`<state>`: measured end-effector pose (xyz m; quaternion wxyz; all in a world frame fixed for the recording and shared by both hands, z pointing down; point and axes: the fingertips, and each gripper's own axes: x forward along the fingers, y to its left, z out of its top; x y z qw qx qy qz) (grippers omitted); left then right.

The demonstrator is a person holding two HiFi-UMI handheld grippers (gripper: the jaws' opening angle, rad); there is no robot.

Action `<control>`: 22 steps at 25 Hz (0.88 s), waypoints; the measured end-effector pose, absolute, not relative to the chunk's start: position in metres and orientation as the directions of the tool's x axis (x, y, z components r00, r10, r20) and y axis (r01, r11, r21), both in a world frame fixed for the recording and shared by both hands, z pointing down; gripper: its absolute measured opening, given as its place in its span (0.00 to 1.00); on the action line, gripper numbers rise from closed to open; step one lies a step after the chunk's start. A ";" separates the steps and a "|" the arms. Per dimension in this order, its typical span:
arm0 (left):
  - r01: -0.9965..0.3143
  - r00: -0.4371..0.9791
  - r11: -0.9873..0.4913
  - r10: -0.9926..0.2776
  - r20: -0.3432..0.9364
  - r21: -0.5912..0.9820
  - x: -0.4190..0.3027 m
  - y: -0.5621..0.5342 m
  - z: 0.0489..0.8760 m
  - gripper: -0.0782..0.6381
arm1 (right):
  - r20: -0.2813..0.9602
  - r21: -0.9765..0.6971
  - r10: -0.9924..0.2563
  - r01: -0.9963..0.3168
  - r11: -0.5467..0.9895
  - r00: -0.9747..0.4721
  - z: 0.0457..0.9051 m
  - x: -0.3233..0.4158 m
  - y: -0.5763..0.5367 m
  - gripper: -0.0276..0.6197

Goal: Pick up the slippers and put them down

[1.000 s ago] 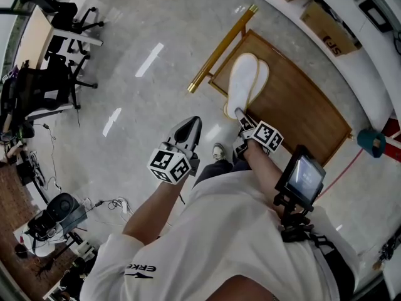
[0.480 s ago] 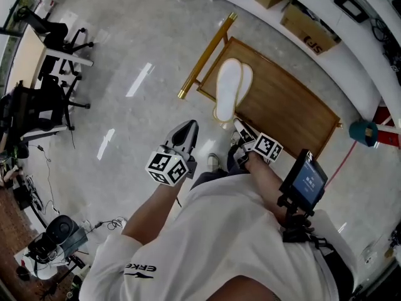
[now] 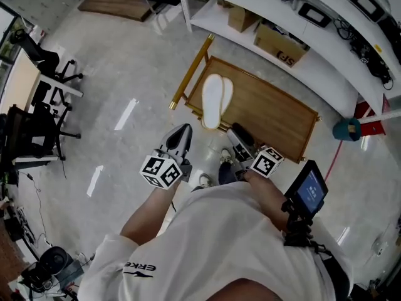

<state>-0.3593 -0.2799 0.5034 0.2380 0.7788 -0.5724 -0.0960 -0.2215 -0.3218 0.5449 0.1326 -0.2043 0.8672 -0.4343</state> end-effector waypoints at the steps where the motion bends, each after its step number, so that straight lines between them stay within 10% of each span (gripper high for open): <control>1: -0.844 0.329 -0.241 -0.938 0.108 0.479 -0.358 -0.276 0.498 0.11 | -0.074 -0.790 -0.468 -0.234 0.567 -0.881 0.533 -0.221 -0.317 0.35; 9: -0.833 0.353 -0.327 -0.935 -0.026 0.447 -0.352 -0.248 0.456 0.11 | -0.183 -0.630 -0.513 -0.300 0.717 -0.839 0.449 -0.207 -0.287 0.08; 22: -0.774 0.458 -0.464 -0.880 -0.124 0.432 -0.310 -0.220 0.429 0.11 | -0.021 -0.363 -0.700 -0.647 0.670 -0.713 0.416 -0.151 -0.229 0.06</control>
